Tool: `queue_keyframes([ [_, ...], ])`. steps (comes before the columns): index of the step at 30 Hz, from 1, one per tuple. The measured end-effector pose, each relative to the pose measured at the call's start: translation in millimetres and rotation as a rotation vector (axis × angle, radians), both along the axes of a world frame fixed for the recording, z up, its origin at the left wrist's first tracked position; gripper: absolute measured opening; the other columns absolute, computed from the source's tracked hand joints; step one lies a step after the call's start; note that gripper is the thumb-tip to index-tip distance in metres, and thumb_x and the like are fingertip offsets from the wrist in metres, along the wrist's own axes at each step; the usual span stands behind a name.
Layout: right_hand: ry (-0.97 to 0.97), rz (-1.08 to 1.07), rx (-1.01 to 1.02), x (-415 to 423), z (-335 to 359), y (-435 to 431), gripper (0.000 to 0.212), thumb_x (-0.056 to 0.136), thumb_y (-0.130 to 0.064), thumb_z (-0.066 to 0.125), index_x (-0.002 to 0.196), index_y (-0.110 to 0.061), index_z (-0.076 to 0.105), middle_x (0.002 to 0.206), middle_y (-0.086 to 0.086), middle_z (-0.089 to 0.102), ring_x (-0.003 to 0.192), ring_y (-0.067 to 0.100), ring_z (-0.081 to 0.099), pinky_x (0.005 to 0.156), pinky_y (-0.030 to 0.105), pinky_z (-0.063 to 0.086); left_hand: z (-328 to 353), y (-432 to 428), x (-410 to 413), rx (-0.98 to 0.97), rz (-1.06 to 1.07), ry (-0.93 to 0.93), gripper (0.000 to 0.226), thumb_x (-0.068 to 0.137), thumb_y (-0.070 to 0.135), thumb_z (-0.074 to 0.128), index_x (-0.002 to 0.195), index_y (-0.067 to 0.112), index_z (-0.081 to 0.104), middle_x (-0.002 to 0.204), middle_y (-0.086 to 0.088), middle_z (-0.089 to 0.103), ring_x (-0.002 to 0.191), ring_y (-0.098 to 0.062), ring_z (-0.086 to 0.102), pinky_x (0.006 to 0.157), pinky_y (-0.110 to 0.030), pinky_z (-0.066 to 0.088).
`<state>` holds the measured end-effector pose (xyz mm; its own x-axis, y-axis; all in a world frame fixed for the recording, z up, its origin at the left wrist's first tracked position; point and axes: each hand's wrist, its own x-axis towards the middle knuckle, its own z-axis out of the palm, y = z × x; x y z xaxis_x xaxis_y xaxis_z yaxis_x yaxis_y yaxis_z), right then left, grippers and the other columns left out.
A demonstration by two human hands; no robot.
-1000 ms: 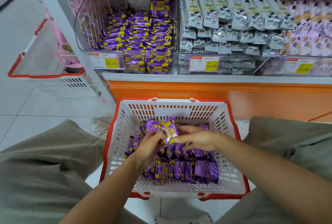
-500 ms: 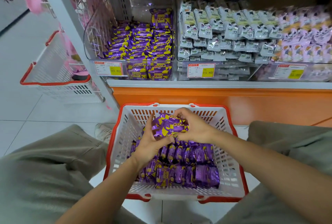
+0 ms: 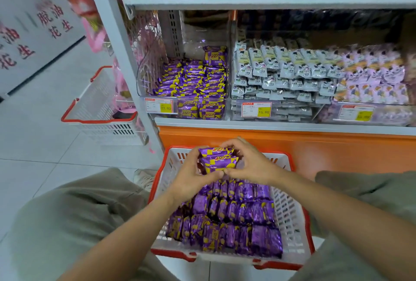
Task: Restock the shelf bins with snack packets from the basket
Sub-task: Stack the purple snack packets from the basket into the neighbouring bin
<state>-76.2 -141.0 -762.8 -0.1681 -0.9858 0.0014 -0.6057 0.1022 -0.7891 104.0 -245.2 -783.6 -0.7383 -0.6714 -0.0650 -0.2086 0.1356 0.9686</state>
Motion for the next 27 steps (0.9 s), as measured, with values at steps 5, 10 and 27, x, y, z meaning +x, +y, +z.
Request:
queue_keyframes([
  [5,-0.091,-0.005,-0.109,3.2,33.0,-12.0,0.058,0.08,-0.023,0.079,0.132,-0.02,0.053,0.12,-0.002,0.053,0.11,0.011,0.057,0.099,0.036,0.047,47.2,-19.2,-0.1,-0.075,-0.053,0.033,0.054,0.074,0.008,0.082,0.12,0.007,0.053,0.103,0.001,0.07,0.089,0.0,0.066,0.081,-0.013,0.047],
  [10,0.071,-0.026,-0.289,-8.4,87.5,-29.2,0.055,0.085,-0.035,0.072,0.136,-0.026,0.05,0.115,-0.006,0.054,0.104,0.007,0.054,0.091,0.029,0.046,97.9,-55.4,-9.3,-0.107,0.018,0.105,0.047,0.07,0.013,0.083,0.109,0.018,0.058,0.093,0.004,0.074,0.087,-0.01,0.069,0.081,-0.026,0.054],
  [27,0.981,-0.3,-0.219,-79.5,110.1,-86.9,0.084,0.078,-0.051,0.071,0.147,-0.015,0.037,0.152,0.008,0.037,0.14,0.028,0.033,0.113,0.049,0.023,117.7,-194.1,-149.6,-0.235,0.062,-0.095,0.06,0.075,0.019,0.083,0.123,0.012,0.047,0.106,0.001,0.058,0.095,-0.015,0.053,0.083,-0.029,0.045],
])
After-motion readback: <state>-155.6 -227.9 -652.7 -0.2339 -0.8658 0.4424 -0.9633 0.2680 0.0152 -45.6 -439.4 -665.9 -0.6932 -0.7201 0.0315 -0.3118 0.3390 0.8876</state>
